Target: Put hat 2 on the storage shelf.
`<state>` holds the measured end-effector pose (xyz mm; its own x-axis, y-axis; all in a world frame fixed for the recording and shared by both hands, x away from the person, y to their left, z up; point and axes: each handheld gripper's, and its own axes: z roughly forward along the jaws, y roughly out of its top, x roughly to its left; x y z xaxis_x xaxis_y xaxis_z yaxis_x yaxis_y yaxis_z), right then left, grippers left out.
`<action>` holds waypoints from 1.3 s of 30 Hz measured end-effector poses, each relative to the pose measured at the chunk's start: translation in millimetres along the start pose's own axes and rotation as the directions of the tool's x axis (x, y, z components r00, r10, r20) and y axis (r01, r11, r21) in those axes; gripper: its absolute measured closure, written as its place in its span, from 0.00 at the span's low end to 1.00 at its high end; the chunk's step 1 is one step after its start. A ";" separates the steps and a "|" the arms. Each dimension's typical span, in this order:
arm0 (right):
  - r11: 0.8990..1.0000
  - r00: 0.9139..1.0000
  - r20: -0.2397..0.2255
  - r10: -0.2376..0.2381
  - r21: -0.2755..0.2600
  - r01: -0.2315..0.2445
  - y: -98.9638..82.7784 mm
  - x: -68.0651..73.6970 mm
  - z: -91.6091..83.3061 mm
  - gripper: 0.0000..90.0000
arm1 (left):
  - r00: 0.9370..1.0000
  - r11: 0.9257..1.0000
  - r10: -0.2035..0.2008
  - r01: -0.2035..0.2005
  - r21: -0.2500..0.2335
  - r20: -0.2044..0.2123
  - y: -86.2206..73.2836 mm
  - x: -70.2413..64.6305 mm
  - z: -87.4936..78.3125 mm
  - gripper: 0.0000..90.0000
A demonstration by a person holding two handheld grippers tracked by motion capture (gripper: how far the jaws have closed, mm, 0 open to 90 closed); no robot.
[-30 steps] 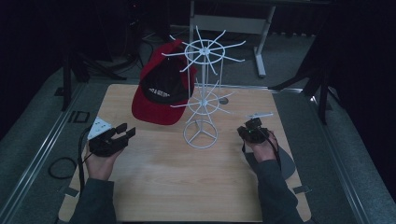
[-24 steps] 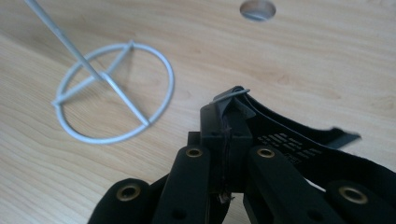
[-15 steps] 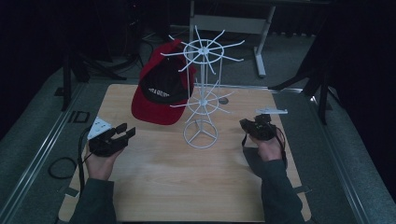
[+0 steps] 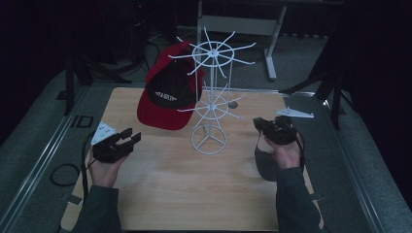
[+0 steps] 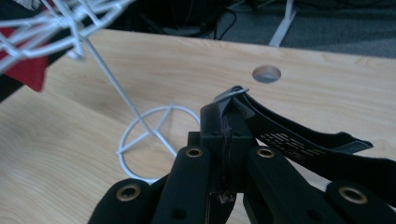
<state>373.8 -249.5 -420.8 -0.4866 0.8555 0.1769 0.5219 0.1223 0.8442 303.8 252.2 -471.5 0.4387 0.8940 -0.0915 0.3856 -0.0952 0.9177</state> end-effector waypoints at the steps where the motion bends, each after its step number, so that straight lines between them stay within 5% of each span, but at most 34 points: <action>1: 1.000 1.000 -0.002 0.000 -0.006 0.000 1.4 1.2 -2.1 1.00 | 1.000 1.000 0.000 0.000 0.000 0.000 0.0 0.0 0.0 0.64; 24: 0.993 0.998 -0.063 0.001 -0.121 -0.009 28.1 12.9 -32.7 1.00 | 1.000 1.000 -0.004 0.004 -0.002 -0.001 -0.2 0.3 -0.2 0.64; 39: 0.990 0.995 -0.104 -0.005 -0.143 -0.010 39.5 20.2 -35.8 1.00 | 1.000 1.000 -0.006 0.006 -0.002 -0.002 -0.5 1.0 -0.4 0.64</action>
<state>359.6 -245.4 -365.8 -0.5588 0.7983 0.2245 0.4217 0.0405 0.9058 303.7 253.3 -471.9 0.4350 0.8953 -0.0960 0.3862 -0.0892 0.9181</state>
